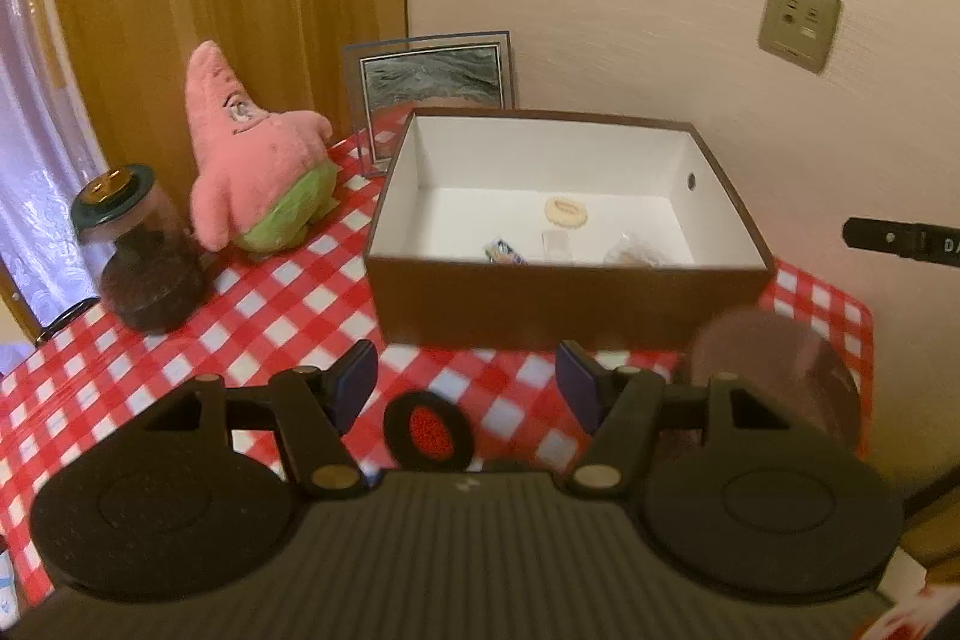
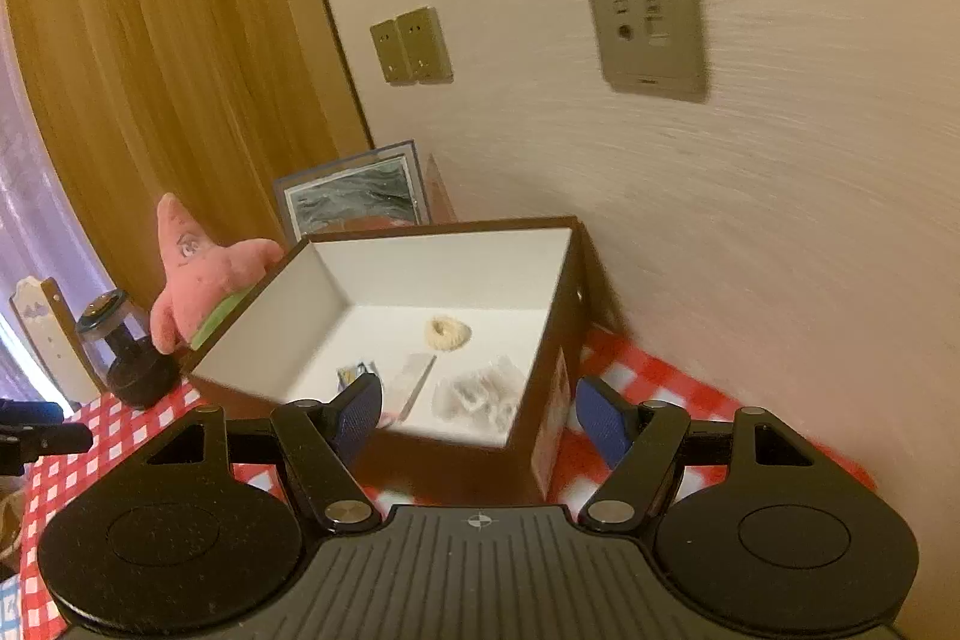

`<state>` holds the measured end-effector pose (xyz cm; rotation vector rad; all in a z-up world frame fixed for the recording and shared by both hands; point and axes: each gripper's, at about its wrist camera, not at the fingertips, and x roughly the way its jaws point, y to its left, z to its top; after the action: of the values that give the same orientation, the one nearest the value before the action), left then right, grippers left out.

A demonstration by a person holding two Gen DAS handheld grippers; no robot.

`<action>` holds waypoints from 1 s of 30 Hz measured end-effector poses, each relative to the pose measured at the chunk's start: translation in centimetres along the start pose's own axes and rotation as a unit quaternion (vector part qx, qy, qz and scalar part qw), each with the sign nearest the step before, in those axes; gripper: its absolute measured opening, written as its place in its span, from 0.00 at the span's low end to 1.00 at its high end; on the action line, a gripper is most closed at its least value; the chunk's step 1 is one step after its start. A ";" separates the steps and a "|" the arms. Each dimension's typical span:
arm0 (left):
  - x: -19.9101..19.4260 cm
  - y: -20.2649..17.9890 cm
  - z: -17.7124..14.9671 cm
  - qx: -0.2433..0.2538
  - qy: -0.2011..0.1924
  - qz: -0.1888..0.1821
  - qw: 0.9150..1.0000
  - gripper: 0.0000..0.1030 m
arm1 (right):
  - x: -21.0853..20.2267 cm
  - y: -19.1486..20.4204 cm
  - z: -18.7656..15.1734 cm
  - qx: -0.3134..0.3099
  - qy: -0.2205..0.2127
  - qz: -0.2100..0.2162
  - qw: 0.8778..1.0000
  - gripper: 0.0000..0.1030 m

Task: Organize soft objects
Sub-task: 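Withdraw both grippers from the box back toward the cloth pile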

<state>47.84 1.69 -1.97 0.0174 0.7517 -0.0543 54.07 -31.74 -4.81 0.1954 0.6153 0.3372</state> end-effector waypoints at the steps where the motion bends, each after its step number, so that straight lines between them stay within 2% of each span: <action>1: -0.8 0.2 -0.7 0.000 -0.001 -0.003 1.000 0.62 | -1.1 0.3 -0.6 0.004 -0.002 -0.004 1.000 0.69; 6: -4.9 1.4 -4.4 0.000 -0.006 -0.016 1.000 0.62 | -6.5 2.7 -4.4 0.022 -0.005 -0.017 1.000 0.69; 9: -7.3 2.1 -6.8 0.002 -0.006 -0.020 1.000 0.71 | -9.3 4.6 -6.8 0.028 -0.002 -0.025 0.999 0.69; 10: -8.1 2.3 -7.6 0.003 -0.007 -0.021 1.000 0.71 | -10.3 5.3 -7.6 0.030 0.000 -0.027 0.999 0.69; 15: -11.8 3.2 -11.2 -0.002 -0.001 -0.015 1.000 0.71 | -13.7 8.9 -11.1 0.031 0.019 -0.011 0.999 0.69; 23: -15.5 3.9 -16.0 -0.023 0.005 0.018 1.000 0.71 | -15.1 14.6 -15.6 -0.001 0.063 0.035 0.997 0.69; 30: -17.0 3.1 -18.6 -0.050 0.006 0.057 0.997 0.70 | -14.5 17.1 -19.1 -0.034 0.098 0.080 0.991 0.69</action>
<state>22.93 6.12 -3.96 -0.0357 0.7640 0.0923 27.37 -19.63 -7.67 0.1473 0.7824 0.5358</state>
